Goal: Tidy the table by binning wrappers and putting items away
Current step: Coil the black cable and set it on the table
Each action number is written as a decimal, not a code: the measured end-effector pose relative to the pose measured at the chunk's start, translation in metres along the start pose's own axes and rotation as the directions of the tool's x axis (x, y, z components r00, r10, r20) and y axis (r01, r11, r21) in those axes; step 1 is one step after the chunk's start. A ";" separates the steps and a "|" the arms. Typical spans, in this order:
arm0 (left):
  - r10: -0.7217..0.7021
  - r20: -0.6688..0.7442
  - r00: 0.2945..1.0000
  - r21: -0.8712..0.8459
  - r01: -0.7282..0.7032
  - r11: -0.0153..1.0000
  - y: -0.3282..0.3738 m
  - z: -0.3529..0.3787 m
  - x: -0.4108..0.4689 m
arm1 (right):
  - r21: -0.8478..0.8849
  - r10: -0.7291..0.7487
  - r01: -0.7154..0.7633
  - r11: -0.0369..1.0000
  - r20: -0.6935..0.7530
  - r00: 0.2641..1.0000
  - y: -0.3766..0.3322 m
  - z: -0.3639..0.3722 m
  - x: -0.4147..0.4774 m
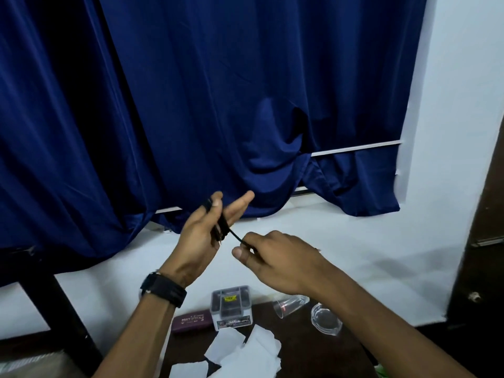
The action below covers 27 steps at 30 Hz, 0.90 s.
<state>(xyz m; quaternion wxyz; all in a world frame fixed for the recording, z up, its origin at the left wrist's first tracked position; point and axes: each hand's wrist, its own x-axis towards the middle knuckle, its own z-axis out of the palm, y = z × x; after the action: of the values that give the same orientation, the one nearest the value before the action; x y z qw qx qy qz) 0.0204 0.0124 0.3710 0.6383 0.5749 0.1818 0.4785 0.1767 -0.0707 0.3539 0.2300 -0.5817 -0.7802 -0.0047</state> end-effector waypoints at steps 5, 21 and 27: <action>-0.018 0.063 0.998 0.546 -0.020 0.837 -0.010 -0.002 -0.008 | -0.042 -0.102 0.097 0.994 -0.136 0.986 -0.001 -0.026 0.006; -0.233 0.091 0.968 -0.217 0.248 0.944 0.011 0.020 -0.019 | 0.872 0.128 -0.059 0.485 -0.004 0.992 0.022 -0.019 0.017; -0.254 0.125 0.959 -0.267 0.279 0.923 0.008 0.020 -0.020 | 0.935 0.129 -0.147 0.323 0.110 0.985 0.015 -0.018 0.016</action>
<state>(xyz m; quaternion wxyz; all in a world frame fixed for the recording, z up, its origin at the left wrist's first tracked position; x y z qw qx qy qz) 0.0236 -0.0161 0.3777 0.7800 0.4687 0.1600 0.3825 0.1928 -0.0560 0.3722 0.5163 -0.4070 -0.5897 0.4691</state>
